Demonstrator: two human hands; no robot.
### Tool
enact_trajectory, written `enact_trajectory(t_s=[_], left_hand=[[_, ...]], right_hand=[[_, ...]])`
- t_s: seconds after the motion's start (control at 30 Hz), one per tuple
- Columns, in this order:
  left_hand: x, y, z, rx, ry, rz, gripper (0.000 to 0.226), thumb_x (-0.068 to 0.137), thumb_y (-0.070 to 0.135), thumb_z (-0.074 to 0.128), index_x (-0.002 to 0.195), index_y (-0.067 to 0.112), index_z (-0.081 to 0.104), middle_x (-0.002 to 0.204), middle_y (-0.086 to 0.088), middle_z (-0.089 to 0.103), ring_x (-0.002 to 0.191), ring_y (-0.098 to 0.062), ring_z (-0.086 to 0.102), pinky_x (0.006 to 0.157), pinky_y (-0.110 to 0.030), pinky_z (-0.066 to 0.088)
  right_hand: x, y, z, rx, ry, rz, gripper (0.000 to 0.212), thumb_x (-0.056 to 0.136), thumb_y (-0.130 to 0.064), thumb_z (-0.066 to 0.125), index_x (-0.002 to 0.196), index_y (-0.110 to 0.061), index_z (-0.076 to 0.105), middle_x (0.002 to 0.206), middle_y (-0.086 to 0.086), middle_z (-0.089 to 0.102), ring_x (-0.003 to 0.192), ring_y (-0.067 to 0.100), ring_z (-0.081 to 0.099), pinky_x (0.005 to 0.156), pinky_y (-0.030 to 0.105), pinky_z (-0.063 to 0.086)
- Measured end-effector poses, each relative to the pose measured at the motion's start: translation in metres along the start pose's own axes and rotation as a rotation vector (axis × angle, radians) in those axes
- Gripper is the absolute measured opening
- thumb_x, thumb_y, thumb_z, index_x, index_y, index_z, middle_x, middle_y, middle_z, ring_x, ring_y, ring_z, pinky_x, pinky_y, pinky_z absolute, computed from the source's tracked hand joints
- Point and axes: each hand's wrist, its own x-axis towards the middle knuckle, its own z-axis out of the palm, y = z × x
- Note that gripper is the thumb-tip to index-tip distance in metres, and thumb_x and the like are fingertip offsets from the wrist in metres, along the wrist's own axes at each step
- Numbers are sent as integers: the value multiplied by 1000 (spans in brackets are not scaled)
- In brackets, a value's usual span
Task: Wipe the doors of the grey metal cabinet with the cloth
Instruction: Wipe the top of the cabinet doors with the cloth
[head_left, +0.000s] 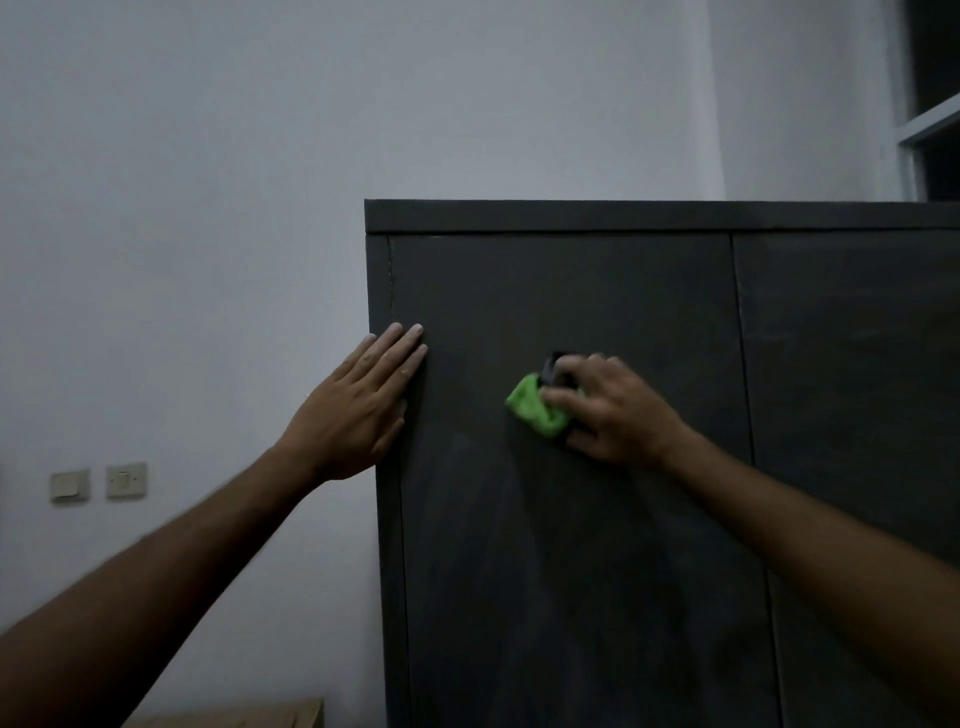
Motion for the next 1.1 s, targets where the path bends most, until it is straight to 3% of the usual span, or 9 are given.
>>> enact_trajectory(t_s=[0.1,0.17,0.33,0.53,0.67,0.73,0.9,0.93,1.1], left_hand=[[5,11,0,-22,-15,16,67,107,38,28,166,9,16,175,-11,10,163,-26,3,132,-47,14],[15,23,0,-48,-16,19,66,107,39,27,166,12,15,175,-9,9,163,-22,-2,133,-42,7],[42,50,7,-77,-56,44,66,108,43,24,168,20,6,176,-1,-1,161,-13,-15,129,-29,-14],[39,52,14,-32,-24,23,71,105,45,31,169,22,8,177,-2,3,163,-18,-4,132,-41,0],[40,61,14,-13,-27,-44,74,103,46,32,169,22,7,177,-2,4,163,-18,-5,132,-38,-6],[41,66,13,-4,-24,-73,75,102,46,34,168,21,10,177,-3,6,163,-21,-2,132,-40,-4],[48,92,12,9,3,-187,76,102,51,34,167,18,17,176,-9,11,163,-29,5,132,-51,6],[51,98,13,4,12,-211,75,102,53,34,167,18,18,176,-9,11,163,-29,5,132,-52,7],[59,117,24,-4,50,-291,76,103,56,33,168,18,17,177,-8,5,164,-26,0,132,-49,3]], right_hand=[[7,28,-16,5,189,697,48,79,-32,57,126,-20,55,127,15,51,102,38,51,83,51,48],[8,15,-12,-3,219,800,49,80,-28,57,128,-18,56,129,16,50,102,39,50,83,51,47],[-45,18,-9,-6,-58,-97,48,84,-33,64,130,-20,59,133,19,53,100,35,55,80,43,47],[-53,59,-24,1,193,847,51,80,-29,55,130,-17,58,131,14,50,104,39,50,84,52,47],[-88,28,-9,56,-12,3,51,82,-30,64,131,-19,58,133,17,52,98,35,55,78,43,48],[-99,57,-16,16,-52,-167,48,85,-35,62,130,-19,57,132,16,51,96,34,57,78,41,49],[-82,104,-31,87,243,868,44,81,-27,60,124,-15,60,124,16,51,104,39,51,87,50,48],[-82,95,-28,83,238,845,45,81,-25,62,124,-15,60,125,16,50,104,39,51,86,49,47],[-123,99,-29,-14,-70,-136,50,82,-33,60,129,-17,62,129,18,56,97,34,55,76,42,50]])
